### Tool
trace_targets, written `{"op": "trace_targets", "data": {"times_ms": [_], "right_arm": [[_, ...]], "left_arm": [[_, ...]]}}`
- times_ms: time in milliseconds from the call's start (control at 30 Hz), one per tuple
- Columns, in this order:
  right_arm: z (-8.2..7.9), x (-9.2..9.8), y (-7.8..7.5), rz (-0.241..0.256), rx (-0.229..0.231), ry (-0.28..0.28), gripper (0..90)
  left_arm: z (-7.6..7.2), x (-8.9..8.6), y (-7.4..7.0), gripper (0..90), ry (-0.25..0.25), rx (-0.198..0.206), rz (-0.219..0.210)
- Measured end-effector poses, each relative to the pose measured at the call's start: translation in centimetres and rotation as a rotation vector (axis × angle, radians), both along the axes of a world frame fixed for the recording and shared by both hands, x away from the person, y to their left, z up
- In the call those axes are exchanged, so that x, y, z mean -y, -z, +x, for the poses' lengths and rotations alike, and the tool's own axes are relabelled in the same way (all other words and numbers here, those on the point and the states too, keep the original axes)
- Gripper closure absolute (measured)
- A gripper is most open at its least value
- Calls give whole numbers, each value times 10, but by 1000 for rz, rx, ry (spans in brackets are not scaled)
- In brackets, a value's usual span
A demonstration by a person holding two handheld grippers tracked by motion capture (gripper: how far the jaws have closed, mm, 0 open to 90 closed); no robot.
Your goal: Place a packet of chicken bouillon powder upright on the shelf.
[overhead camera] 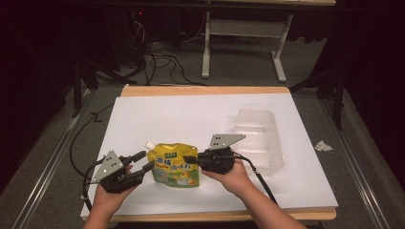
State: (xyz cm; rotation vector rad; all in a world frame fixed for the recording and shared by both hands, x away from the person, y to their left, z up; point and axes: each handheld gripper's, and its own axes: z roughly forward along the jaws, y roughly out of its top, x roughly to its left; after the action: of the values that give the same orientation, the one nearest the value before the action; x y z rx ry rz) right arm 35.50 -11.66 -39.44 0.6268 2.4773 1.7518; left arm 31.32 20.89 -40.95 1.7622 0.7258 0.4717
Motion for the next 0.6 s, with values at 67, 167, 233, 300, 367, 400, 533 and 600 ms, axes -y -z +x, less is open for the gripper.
{"op": "trace_targets", "data": {"times_ms": [67,167,233,300,367,400,533,600], "right_arm": [[0,1,0,-2,5,5,900],[-1,1,0,1,0,15,900],[-2,1,-2,10,-1,16,900],[-4,2,-4,19,2,23,900],[-6,2,-6,28,7,34,900],[-7,3,-8,28,12,39,900],[-8,8,-14,45,23,53,900],[-8,10,-17,51,30,57,900]], "left_arm": [[1,-2,0,427,-11,-3,-5],[2,-5,1,376,-21,-17,-11],[2,-6,2,351,-30,-25,-11],[1,-8,3,340,-35,-27,-12],[3,-11,5,338,-39,-32,-22],[3,-13,6,338,-45,-35,-20],[8,-19,14,332,-78,-68,-6],[11,-24,18,329,-95,-87,-18]]}}
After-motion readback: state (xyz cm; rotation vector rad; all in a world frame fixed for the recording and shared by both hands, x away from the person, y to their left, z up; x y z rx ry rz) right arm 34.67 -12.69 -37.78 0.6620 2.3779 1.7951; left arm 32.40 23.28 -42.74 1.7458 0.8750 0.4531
